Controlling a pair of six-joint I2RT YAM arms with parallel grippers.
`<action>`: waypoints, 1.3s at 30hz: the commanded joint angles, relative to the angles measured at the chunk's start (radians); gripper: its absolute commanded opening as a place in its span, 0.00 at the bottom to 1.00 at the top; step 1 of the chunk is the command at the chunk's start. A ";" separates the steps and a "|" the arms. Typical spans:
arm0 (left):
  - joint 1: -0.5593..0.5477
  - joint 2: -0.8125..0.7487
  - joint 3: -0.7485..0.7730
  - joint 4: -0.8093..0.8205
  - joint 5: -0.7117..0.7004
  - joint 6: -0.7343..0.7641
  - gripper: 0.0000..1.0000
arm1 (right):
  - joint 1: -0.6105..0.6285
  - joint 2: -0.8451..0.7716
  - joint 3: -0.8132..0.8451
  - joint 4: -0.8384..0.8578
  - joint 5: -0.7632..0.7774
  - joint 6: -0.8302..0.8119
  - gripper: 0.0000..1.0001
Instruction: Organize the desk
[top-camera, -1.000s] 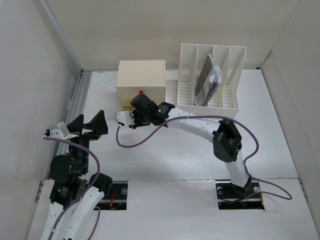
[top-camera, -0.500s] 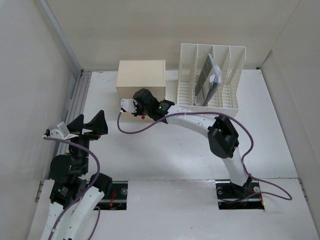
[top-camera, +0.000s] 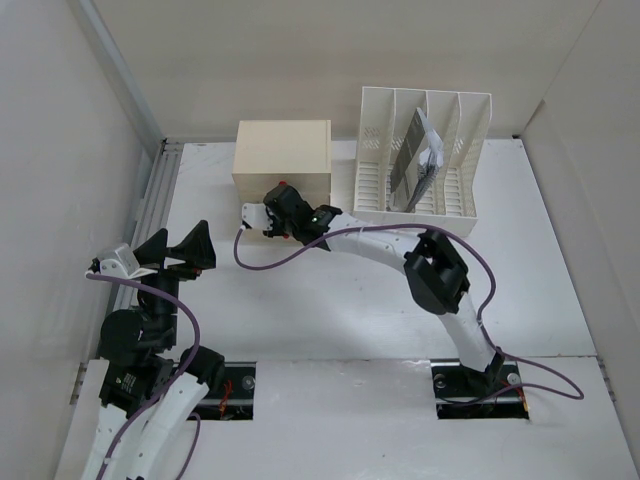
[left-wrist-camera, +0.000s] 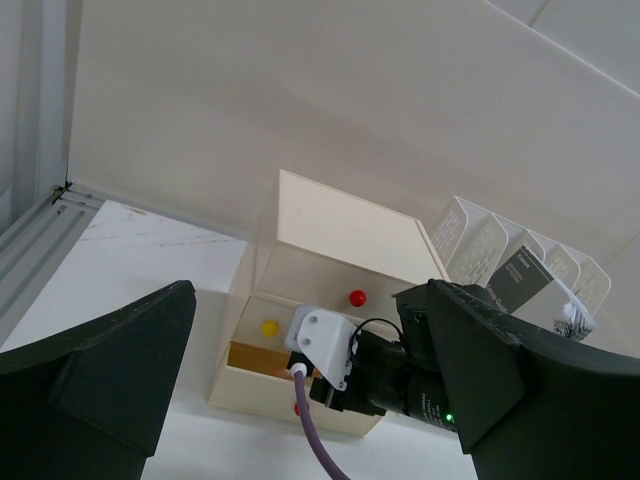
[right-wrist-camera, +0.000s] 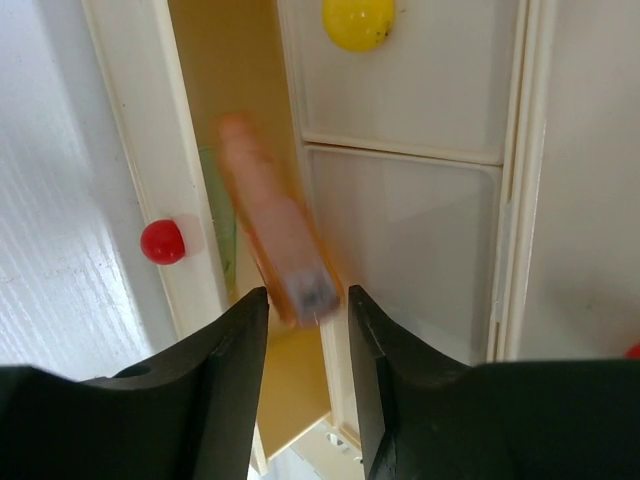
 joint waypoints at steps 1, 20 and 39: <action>0.002 -0.009 -0.002 0.052 0.003 0.016 1.00 | -0.002 -0.007 0.002 0.047 0.018 0.026 0.45; 0.002 -0.009 -0.002 0.052 -0.006 0.016 1.00 | -0.002 -0.020 0.089 -0.228 -0.442 0.007 0.00; 0.002 -0.009 -0.002 0.052 -0.006 0.016 1.00 | -0.002 0.103 0.061 0.007 -0.025 0.212 0.00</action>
